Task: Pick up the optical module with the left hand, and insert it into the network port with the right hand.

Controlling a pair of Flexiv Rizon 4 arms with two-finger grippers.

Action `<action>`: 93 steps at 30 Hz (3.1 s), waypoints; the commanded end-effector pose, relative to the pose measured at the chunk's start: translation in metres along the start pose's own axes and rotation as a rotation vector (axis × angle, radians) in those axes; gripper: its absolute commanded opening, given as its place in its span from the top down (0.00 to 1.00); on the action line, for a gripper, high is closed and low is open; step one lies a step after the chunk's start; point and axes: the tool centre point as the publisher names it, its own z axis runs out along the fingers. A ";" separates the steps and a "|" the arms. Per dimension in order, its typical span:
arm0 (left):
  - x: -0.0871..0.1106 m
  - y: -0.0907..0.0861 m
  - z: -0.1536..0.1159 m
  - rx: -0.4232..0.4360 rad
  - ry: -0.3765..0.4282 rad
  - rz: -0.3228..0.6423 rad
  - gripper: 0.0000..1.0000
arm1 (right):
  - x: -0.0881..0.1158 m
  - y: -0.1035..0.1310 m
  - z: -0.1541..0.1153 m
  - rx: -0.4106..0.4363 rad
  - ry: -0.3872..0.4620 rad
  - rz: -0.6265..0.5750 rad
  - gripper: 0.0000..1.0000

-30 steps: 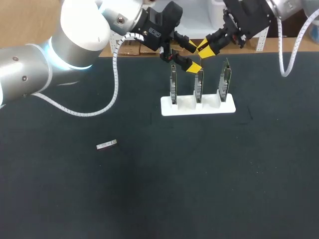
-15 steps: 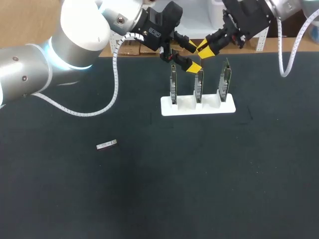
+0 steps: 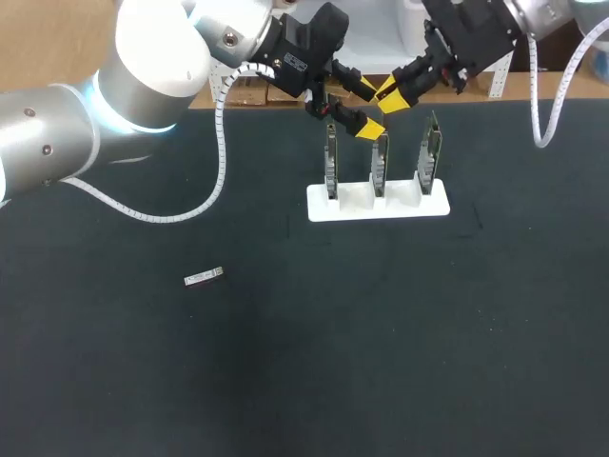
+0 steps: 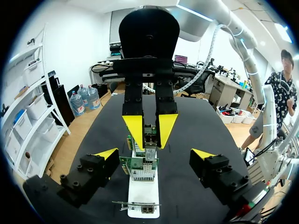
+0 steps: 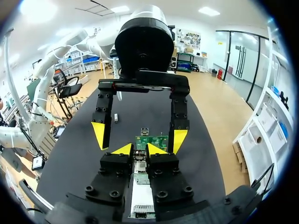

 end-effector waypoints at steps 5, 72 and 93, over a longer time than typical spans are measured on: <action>0.000 -0.001 0.000 -0.002 -0.001 0.001 0.00 | 0.000 -0.001 0.000 0.000 0.001 0.000 1.00; 0.000 -0.001 0.000 -0.002 -0.001 0.001 0.00 | 0.002 0.000 0.003 0.019 -0.003 0.017 1.00; 0.000 -0.001 0.000 -0.002 -0.001 0.001 0.00 | 0.000 -0.001 0.002 0.025 -0.008 0.017 1.00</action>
